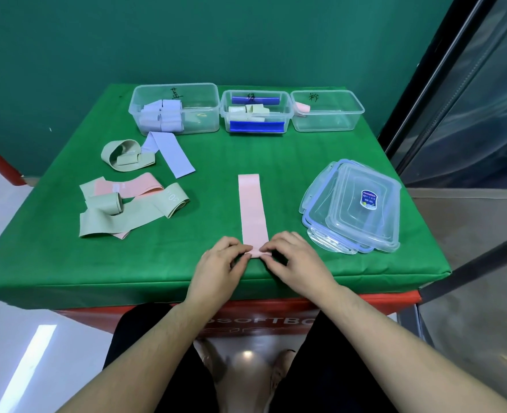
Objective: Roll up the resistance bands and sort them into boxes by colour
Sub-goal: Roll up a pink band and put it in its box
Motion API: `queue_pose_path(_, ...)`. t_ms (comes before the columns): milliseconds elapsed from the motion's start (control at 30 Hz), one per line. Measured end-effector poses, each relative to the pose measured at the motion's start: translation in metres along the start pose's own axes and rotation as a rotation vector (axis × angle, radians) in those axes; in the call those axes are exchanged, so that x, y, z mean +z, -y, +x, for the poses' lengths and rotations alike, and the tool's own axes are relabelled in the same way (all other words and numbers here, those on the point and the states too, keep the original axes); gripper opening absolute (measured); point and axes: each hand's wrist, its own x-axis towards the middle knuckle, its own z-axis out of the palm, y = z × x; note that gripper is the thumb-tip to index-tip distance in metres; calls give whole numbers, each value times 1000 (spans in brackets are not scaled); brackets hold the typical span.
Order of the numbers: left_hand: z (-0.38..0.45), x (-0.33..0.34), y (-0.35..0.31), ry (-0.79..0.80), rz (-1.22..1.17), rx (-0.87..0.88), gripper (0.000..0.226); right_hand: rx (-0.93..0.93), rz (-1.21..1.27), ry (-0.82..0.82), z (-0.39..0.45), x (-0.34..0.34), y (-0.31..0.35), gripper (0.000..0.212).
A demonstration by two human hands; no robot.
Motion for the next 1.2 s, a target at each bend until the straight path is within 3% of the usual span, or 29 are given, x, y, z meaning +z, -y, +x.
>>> queue_pose_path(200,9,-9,5,80,107,140,17,-57,-10,69,9,-4,-6,19)
queue_pose_path(600,16,-8,10,90,143,154,21,-11,98,56,15,0,-15,28)
queue_pose_path(733,20,-7,13,95,146,167,22,4,148,23,14,1,-17,22)
queue_pose_path(833,23,-7,15,112,166,159,25,26,129,20,14,2,-18,17)
queue_pose_path(1200,27,-6,14,62,162,161,18,42,91,7,15,4,-19,30)
